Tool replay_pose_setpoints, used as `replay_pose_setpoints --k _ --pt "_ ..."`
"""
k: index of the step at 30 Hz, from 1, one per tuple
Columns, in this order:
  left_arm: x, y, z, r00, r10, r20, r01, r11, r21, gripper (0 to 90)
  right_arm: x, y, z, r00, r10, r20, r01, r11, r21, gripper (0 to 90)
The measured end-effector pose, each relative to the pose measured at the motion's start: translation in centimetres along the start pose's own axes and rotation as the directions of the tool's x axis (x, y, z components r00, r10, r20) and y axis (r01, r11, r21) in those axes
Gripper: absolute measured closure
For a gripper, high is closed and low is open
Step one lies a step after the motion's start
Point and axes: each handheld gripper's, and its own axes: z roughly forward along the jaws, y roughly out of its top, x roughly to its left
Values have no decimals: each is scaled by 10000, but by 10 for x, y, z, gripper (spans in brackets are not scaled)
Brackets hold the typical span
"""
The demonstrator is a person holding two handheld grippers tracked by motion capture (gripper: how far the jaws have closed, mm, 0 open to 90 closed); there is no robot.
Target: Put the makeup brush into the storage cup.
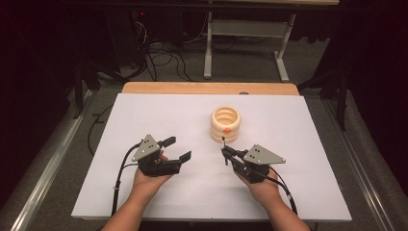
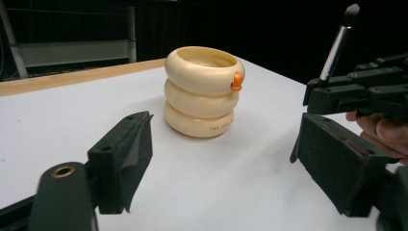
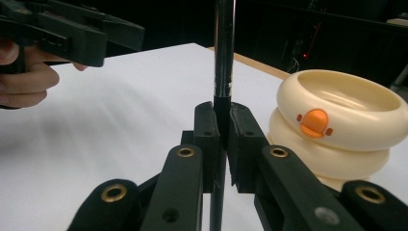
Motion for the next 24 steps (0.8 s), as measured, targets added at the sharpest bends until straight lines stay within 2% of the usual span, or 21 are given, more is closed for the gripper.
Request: replay_pose_setpoints --k 7,13,19,24 --pt "8 -4 -10 9990 30 -435 -26 9999 104 137 -4 0 -3 9997 174 157 -174 9998 -3 857" --pt "12 -8 -16 9971 107 -749 -85 9995 308 74 -8 0 -5 9996 84 269 -84 10000 22 857" --pt "14 -12 -19 9946 145 -1023 -106 9992 387 18 -11 0 -7 9992 172 360 -170 9998 -52 857" --pt "13 -15 -20 9945 256 -1020 -196 9980 594 0 -14 0 -9 9985 268 469 -263 9996 -95 857"
